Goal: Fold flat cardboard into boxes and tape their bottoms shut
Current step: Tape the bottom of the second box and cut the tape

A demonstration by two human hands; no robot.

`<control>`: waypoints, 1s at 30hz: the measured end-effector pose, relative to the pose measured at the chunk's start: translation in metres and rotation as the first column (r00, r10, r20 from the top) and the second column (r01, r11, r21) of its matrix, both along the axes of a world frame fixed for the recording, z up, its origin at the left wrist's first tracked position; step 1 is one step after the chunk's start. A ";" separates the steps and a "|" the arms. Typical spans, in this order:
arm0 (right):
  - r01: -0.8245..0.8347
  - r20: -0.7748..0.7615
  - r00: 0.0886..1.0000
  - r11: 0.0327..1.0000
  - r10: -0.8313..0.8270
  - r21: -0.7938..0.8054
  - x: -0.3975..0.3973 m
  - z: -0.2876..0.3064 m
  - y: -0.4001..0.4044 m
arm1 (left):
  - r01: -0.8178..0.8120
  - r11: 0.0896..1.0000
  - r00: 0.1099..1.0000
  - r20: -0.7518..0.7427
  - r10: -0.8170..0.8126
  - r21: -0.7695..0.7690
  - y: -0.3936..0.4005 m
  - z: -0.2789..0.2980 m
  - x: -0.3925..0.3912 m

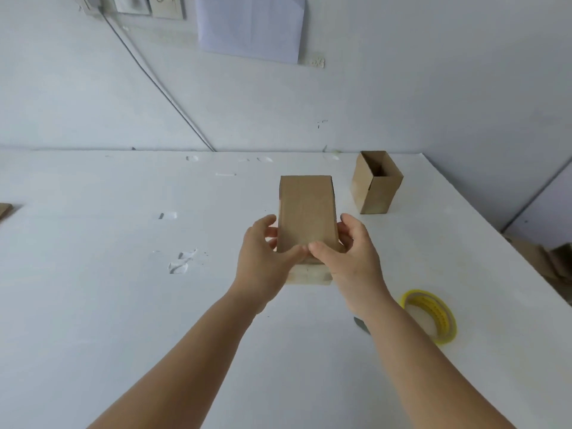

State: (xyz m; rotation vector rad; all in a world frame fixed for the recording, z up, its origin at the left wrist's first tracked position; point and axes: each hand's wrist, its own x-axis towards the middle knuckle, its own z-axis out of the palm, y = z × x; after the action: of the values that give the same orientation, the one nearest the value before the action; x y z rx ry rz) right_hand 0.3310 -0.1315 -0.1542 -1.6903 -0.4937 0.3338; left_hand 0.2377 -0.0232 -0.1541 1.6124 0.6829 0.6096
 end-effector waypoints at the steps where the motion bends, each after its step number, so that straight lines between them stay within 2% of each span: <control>1: -0.003 0.034 0.999 0.999 0.004 -0.043 0.000 -0.001 0.001 | 0.022 1.000 1.000 0.006 -0.022 0.008 0.001 -0.002 -0.001; 5: 0.091 0.155 0.985 0.988 -0.071 -0.123 -0.001 -0.006 0.002 | 0.048 0.999 0.994 0.098 -0.049 0.018 0.006 -0.009 -0.001; 8: 0.181 0.190 0.969 0.978 -0.160 -0.100 0.002 -0.009 -0.001 | 0.051 0.996 0.996 0.072 -0.057 0.079 0.010 -0.013 0.006; 12: 0.150 0.215 0.970 0.977 -0.116 -0.150 0.012 -0.016 -0.004 | 0.102 0.991 0.994 0.034 -0.106 0.088 0.009 -0.017 0.025; 17: 0.165 0.305 0.948 0.964 -0.097 -0.208 0.049 -0.023 0.002 | 0.014 0.991 0.999 -0.048 -0.008 0.130 0.013 -0.024 0.064; 22: 0.238 0.353 0.925 0.941 -0.143 -0.242 0.109 -0.038 0.012 | 0.016 0.978 0.996 -0.092 0.003 0.209 0.024 -0.030 0.122; 26: 0.276 0.406 0.902 0.921 -0.149 -0.276 0.154 -0.054 0.023 | -0.055 0.976 0.987 -0.138 0.086 0.211 0.030 -0.044 0.170; 30: 0.226 0.367 0.925 0.918 -0.097 -0.327 0.184 -0.076 0.033 | -0.116 0.972 0.964 -0.214 0.160 0.203 0.035 -0.065 0.208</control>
State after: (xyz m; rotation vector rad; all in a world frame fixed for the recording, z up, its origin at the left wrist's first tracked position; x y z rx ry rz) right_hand 0.5147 -0.0987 -0.2298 -2.1567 -0.5646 -0.0022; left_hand 0.4453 0.0116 -0.2189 1.8410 0.9380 0.6098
